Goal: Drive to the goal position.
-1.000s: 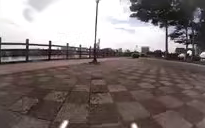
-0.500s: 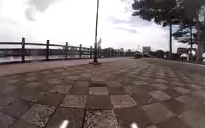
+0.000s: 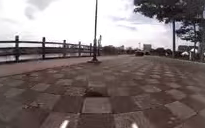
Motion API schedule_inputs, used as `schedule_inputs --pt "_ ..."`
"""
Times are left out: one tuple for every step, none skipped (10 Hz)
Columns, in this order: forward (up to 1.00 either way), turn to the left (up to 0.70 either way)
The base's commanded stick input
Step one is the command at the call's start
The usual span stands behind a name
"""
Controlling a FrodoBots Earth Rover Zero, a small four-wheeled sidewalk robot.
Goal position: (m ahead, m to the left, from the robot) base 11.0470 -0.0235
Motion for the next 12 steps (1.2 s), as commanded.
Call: schedule_inputs --pt "1.00 -0.39" --pt "1.00 -0.28" --pt "1.00 0.00" --pt "1.00 0.00" --pt "1.00 0.00" --pt "1.00 0.00" --pt "1.00 0.00" --pt "1.00 0.00" --pt "1.00 0.00" --pt "1.00 0.00" --pt "1.00 0.00" --pt "1.00 0.00"
